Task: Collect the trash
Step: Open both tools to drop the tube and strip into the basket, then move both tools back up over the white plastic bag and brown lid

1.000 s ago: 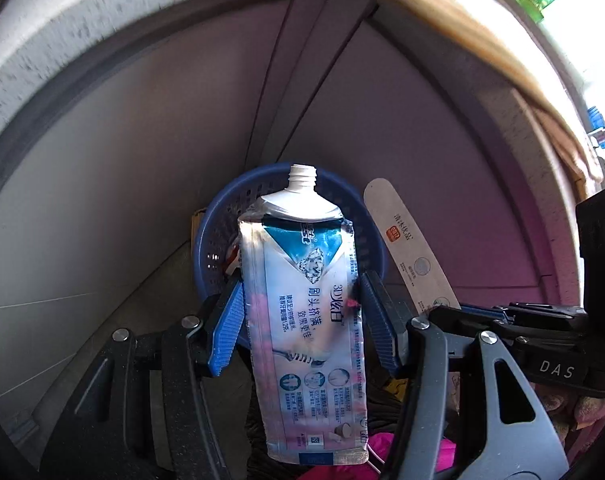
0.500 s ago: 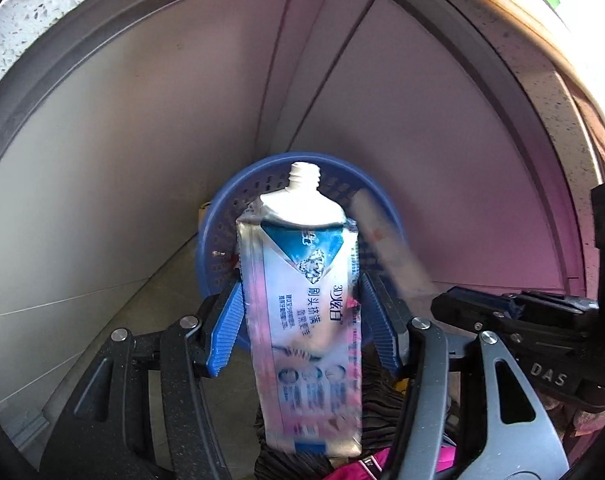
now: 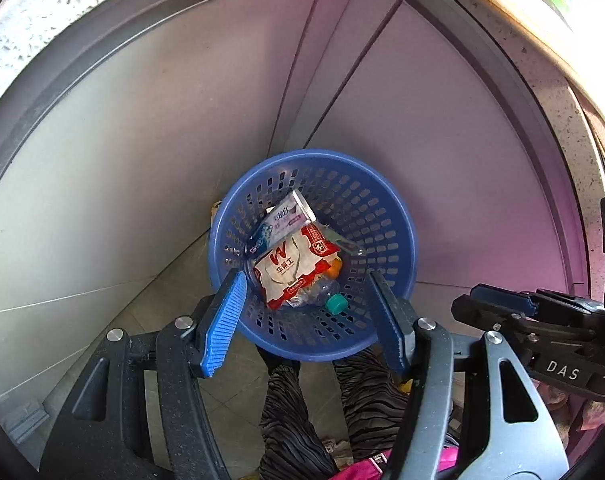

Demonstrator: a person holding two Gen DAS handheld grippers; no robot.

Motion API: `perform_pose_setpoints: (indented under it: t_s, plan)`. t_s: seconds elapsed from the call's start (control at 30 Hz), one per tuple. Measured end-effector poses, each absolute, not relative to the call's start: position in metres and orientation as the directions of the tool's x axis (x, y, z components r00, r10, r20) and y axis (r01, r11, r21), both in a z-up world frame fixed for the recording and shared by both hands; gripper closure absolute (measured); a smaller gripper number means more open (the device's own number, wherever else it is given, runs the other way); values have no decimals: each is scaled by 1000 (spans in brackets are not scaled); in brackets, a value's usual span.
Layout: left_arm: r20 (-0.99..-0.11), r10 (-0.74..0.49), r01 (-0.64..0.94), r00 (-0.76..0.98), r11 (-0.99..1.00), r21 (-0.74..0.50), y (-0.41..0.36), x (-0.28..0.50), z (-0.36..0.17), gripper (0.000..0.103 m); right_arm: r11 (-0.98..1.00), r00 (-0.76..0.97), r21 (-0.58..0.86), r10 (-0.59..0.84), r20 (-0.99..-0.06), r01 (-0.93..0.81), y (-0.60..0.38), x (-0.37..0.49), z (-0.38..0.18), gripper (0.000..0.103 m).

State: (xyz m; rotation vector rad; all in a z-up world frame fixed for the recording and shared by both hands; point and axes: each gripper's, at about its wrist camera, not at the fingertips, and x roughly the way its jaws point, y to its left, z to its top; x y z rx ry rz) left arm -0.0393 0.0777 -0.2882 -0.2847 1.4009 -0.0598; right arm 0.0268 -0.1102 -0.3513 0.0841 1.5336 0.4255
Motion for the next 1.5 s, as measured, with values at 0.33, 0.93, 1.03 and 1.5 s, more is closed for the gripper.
perform_pose_setpoints:
  t_s: [0.33,0.93,1.03,1.5]
  plan:
    - [-953,-201,-109,225,967,-230,83,-33,-266,40,913,1,319,330,-944,-254,-104,23,-332,66]
    - [-908,-159,-82,387,975,-206,79,-20,-193,40,878,125,296,364,-923,-376,-106,29,-261,49]
    - [-896,-163,-78,414,974,-213,77,-15,-180,40,867,150,295,380,-913,-402,-108,33,-242,46]
    - [-837,-150,-65,527,975,-215,62,27,-117,36,815,273,272,455,-848,-511,-121,57,-165,23]
